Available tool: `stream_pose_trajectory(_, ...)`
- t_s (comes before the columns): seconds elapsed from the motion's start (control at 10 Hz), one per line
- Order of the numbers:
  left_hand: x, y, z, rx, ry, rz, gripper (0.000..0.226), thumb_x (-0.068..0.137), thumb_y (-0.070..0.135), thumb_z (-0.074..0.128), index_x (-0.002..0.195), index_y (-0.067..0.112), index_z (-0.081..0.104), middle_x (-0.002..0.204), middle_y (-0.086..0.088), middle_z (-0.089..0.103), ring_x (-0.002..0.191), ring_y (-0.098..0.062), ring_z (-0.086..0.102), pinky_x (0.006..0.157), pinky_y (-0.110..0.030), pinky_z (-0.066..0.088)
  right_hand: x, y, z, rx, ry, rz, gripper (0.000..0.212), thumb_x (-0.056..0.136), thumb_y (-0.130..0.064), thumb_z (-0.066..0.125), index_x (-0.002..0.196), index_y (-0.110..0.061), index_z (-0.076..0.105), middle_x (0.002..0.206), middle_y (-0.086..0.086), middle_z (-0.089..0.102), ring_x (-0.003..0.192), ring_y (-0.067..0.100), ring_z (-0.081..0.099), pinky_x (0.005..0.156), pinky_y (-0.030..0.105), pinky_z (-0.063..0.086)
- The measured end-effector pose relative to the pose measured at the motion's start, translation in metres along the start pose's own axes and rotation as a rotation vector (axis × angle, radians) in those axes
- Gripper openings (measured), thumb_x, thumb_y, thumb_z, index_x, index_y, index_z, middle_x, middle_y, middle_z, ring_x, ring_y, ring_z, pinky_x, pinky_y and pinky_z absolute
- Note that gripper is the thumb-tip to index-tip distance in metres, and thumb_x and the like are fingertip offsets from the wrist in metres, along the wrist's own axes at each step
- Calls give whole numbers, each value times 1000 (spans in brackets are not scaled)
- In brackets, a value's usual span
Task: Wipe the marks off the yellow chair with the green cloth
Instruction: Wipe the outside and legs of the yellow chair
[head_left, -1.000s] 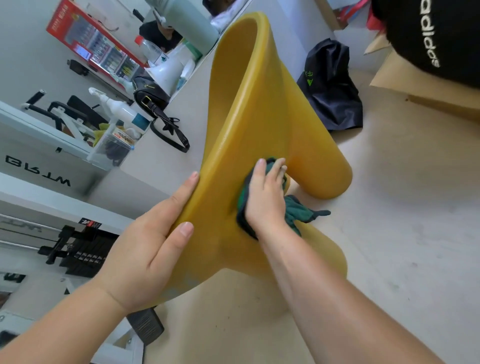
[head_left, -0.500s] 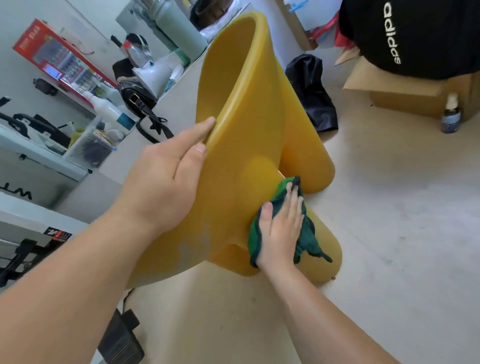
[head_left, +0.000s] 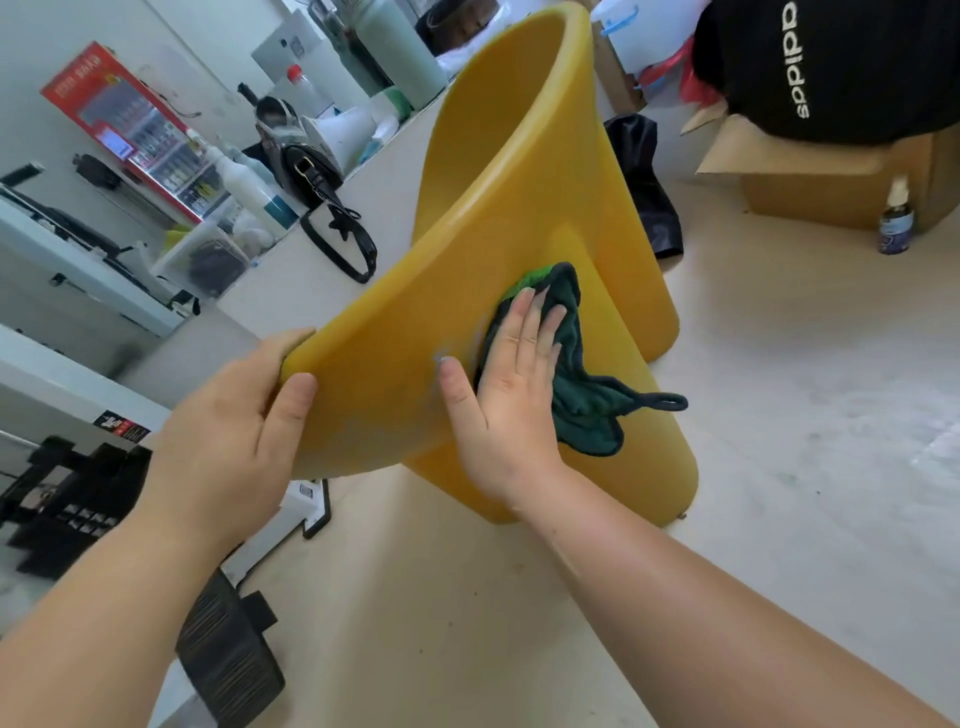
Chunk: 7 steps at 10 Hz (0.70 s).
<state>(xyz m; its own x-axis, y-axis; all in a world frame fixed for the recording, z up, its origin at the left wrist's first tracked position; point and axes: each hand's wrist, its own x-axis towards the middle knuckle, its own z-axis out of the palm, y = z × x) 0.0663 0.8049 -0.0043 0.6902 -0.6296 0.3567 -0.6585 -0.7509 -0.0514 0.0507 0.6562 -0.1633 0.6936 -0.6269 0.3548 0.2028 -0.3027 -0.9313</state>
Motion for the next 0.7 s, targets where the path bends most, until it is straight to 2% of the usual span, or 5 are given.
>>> stream_pose_trajectory(0.3,5,55,-10,-77,22,48,43,96,56,33,126,40,58,91,28,58,81,-9,53,69,-25,37,-7,11,-40,392,-3,6,82,85,-88,6,151,-41,-10,161,-26,-17,151,-1,-21,126,37,-10)
stream_pose_trajectory(0.4,21,98,-12,-70,-2,126,37,98,56,35,114,39,63,84,23,61,79,-3,57,66,-27,43,-16,23,-51,570,24,150,76,88,-85,12,153,-47,-2,162,-29,-9,152,-5,-13,124,25,-7)
stream_pose_trajectory(0.5,47,135,-9,-53,-20,172,47,98,58,34,98,25,67,78,2,67,75,-18,61,68,-43,50,-33,28,-59,668,-57,427,73,102,-67,16,163,-25,11,170,-3,12,156,13,10,120,22,9)
stream_pose_trajectory(0.6,69,163,-6,-41,-30,195,55,98,57,36,88,12,67,77,-11,66,72,-27,61,68,-51,50,-35,15,-77,671,-38,490,84,97,-71,18,160,-16,26,167,6,27,153,22,23,122,31,19)
stream_pose_trajectory(0.7,75,176,-5,-111,-38,168,52,98,55,41,93,12,70,84,-14,70,76,-29,64,70,-52,53,-24,4,-97,624,-14,326,87,90,-77,12,162,-29,13,170,-5,16,157,13,11,128,39,9)
